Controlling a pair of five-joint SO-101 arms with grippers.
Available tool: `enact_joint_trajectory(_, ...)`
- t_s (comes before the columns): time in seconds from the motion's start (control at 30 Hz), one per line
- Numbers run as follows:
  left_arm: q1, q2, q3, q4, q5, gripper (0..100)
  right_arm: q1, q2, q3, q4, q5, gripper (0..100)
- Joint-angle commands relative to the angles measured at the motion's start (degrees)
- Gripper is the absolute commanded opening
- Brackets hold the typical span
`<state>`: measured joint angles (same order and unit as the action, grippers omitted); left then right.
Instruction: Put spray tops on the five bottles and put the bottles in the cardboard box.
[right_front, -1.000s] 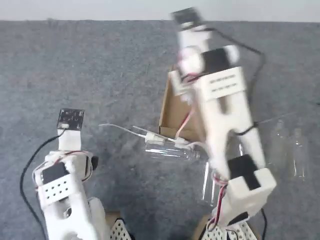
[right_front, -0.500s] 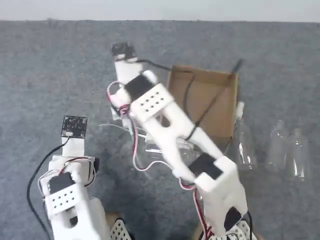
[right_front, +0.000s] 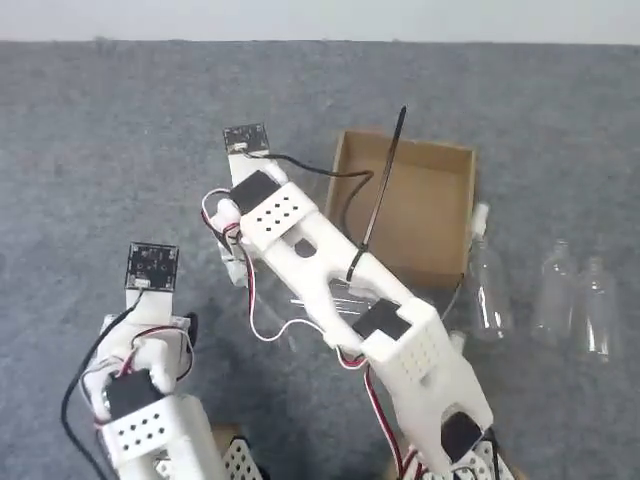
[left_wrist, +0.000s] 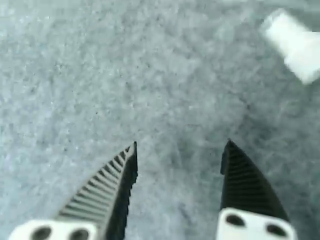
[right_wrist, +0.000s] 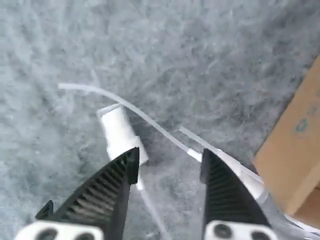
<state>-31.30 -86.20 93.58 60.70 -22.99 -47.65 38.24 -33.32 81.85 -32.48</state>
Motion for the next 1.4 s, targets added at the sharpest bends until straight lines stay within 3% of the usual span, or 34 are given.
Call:
enact_joint_trajectory(0.0, -0.09, -4.48, -0.04, 2.29, -1.14, 25, 0.84, -1.89, -3.43, 0.57, 0.09, 19.9)
enact_joint_trajectory(0.27, 0.53, -4.48, -0.04, 2.46, -2.73, 25, 2.07, -5.23, -10.02, 8.57, 8.35, 23.6)
enact_joint_trajectory(0.47, 1.41, -4.48, 0.04, 2.64, -2.81, 25, 4.18, -7.34, -18.55, 20.0, 21.45, 23.6)
enact_joint_trajectory(0.77, 1.41, -4.48, 0.04, 2.64, -2.81, 25, 13.49, -14.99, -19.34, 21.32, 26.64, 23.4)
enact_joint_trajectory(0.93, 1.49, -4.48, 0.04, 2.64, -2.81, 25, 19.38, -24.4, -10.29, 21.23, 28.57, 18.5)
enact_joint_trajectory(1.1, 1.49, -4.48, 0.04, 2.64, -2.81, 25, 26.07, -33.89, 0.26, 21.14, 35.34, 18.1)
enact_joint_trajectory(1.37, 1.41, -4.48, 0.13, 2.64, -2.81, 25, 25.54, -38.81, 18.73, 20.79, 46.77, 18.1)
